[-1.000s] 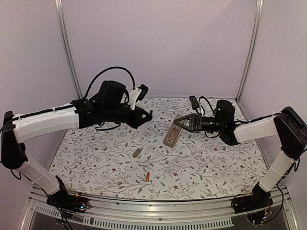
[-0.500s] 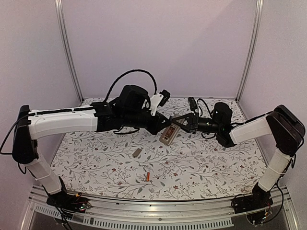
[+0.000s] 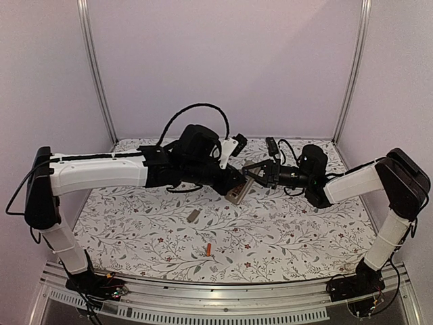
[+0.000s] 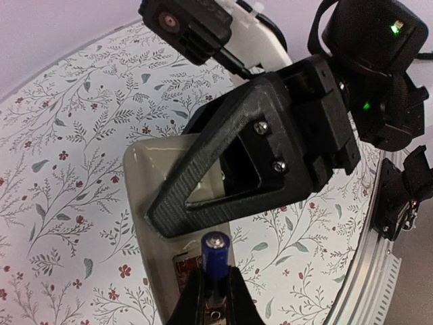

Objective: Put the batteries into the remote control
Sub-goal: Place the battery in the battery compartment.

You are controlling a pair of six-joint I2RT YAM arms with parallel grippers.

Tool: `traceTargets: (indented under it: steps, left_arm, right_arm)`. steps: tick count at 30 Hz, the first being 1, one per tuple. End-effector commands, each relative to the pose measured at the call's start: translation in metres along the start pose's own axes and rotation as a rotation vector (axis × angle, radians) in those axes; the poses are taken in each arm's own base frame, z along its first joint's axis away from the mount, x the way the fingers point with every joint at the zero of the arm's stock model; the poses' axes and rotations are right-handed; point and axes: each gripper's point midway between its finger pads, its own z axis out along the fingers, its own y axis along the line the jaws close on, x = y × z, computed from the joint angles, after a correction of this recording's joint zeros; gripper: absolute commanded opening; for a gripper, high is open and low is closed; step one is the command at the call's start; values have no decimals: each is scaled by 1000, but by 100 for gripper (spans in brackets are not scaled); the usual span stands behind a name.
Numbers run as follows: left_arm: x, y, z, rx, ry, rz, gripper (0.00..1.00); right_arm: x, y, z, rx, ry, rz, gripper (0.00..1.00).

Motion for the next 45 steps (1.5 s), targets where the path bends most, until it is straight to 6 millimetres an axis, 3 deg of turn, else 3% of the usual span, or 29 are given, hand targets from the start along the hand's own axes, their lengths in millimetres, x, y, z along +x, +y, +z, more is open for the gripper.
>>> traceTargets:
  steps: [1,13,34,39,45]
  left_arm:
    - [6,-7,6,-9,32,32,0]
    - [22,-1,14,-47,90,49,1]
    - [30,0,15,-54,127,50,18]
    - [28,0,11,-54,122,49,19]
    - [6,7,-4,-92,54,49,35]
  right_arm:
    - [-9,14,3,-26,-20,-29,0]
    - [-10,16,3,-35,-24,-23,0]
    - [-11,17,3,-41,-24,-23,0]
    - [-10,17,3,-41,-22,-24,0]
    - [-7,14,3,-33,-18,-25,0]
